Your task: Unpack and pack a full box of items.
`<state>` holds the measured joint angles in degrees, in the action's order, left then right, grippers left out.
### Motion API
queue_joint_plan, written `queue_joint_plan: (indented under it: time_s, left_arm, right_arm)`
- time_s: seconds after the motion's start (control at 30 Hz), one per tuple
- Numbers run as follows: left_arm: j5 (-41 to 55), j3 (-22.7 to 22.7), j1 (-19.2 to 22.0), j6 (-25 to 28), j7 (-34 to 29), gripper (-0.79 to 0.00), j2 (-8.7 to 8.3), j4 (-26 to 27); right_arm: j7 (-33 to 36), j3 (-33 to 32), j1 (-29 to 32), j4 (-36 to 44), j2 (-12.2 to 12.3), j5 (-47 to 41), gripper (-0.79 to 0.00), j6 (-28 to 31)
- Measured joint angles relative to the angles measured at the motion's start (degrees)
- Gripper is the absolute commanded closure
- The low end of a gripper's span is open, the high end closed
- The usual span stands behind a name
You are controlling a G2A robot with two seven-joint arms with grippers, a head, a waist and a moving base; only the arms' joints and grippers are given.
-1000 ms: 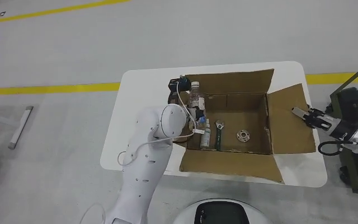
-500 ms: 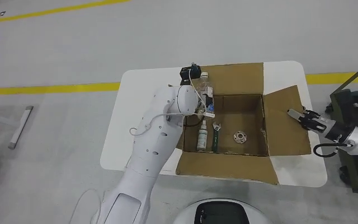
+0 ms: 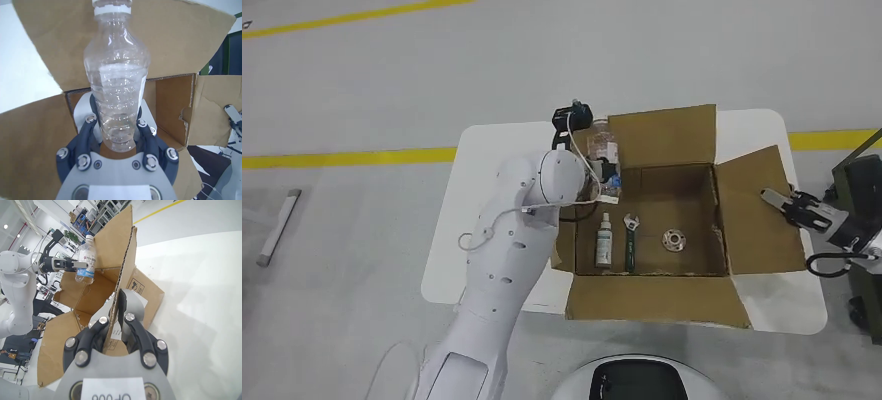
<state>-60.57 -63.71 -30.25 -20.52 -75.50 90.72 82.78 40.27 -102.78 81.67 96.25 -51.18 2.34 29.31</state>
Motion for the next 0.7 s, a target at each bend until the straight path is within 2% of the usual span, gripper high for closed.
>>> queue_joint_plan:
  time_s: [0.23,0.33,0.37,0.4,0.43,0.5,0.7]
  left_arm:
    - [-5.71,-8.18,-6.09,0.40,-6.80,0.000,-2.30,15.52]
    - [-7.81,-10.07,-7.37,0.53,-8.44,0.000,-2.83,19.75]
    - [-8.69,-10.90,-7.82,0.64,-8.88,0.000,-3.03,21.25]
    - [-9.34,-11.56,-8.16,0.80,-9.12,0.000,-3.18,22.24]
    - [-10.00,-12.25,-8.52,1.00,-9.30,0.000,-3.33,23.13]
    - [-11.71,-13.94,-9.45,1.49,-9.76,0.000,-3.65,24.96]
    - [-15.26,-18.85,-12.32,3.31,-11.57,0.000,-4.28,28.80]
  right_arm:
    - [0.85,-1.32,-0.10,-1.17,0.27,0.23,0.000,-0.06]
    - [1.11,-1.49,-0.17,-1.65,0.34,0.31,0.000,-0.32]
    - [1.22,-1.53,-0.23,-1.75,0.37,0.33,-0.031,-0.42]
    - [1.26,-1.55,-0.26,-1.78,0.39,0.36,-0.175,-0.52]
    - [1.26,-1.55,-0.27,-1.78,0.41,0.36,-0.280,-0.61]
    - [1.23,-1.53,-0.25,-1.74,0.42,0.25,-0.785,-0.75]
    - [0.91,-1.56,-0.06,-1.80,0.46,-0.15,-0.785,-0.88]
